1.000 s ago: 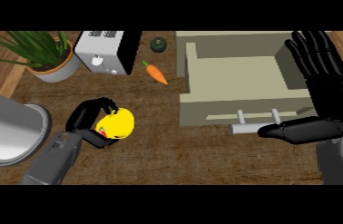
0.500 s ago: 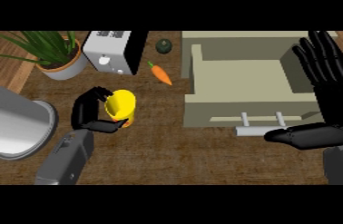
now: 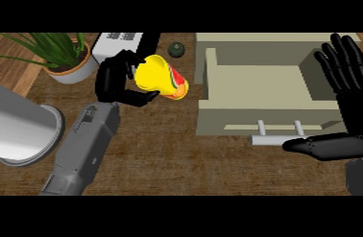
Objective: Pick up the cup, place it into the drawer and close the drawer
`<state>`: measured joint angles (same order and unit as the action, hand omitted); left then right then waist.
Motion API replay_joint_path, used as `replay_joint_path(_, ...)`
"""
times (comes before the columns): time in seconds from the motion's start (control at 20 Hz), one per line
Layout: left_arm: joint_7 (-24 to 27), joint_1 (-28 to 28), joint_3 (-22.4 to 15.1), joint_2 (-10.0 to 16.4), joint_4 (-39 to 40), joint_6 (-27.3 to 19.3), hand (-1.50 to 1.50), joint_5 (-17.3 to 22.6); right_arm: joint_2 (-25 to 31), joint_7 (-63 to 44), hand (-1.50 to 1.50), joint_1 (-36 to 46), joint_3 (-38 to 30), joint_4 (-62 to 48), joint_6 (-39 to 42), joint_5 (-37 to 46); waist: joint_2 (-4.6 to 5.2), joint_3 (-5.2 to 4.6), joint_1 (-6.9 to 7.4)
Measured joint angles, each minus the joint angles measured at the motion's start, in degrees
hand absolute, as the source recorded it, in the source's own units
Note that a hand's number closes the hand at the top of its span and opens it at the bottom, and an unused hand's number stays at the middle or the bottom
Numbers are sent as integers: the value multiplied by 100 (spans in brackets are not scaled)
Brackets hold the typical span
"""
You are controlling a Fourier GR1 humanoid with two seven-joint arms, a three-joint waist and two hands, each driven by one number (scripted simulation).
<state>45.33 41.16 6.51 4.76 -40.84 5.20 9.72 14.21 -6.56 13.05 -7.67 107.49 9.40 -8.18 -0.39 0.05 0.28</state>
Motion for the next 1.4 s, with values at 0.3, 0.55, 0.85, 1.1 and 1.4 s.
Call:
replay_joint_path(0.3,-1147,731,-420,-341,-676,-776,150,-43,58,-45,-150,125,-131,-71,33,-89,12,-1,-34)
replay_joint_path(0.55,-2068,1625,-597,-429,-745,-1342,150,-133,14,103,-150,138,-108,-196,35,11,30,-2,-72)
replay_joint_path(0.85,-2756,2734,-980,-464,192,-2149,150,126,-8,179,-150,346,-84,-390,43,43,79,0,-244)
replay_joint_path(1.1,-3010,3357,-1271,-472,1167,-2513,150,322,-76,313,-150,299,11,-375,101,69,123,5,-415)
replay_joint_path(1.4,-3189,3583,-1790,-475,1991,-2419,150,542,-88,275,-150,514,87,-457,157,32,198,7,-663)
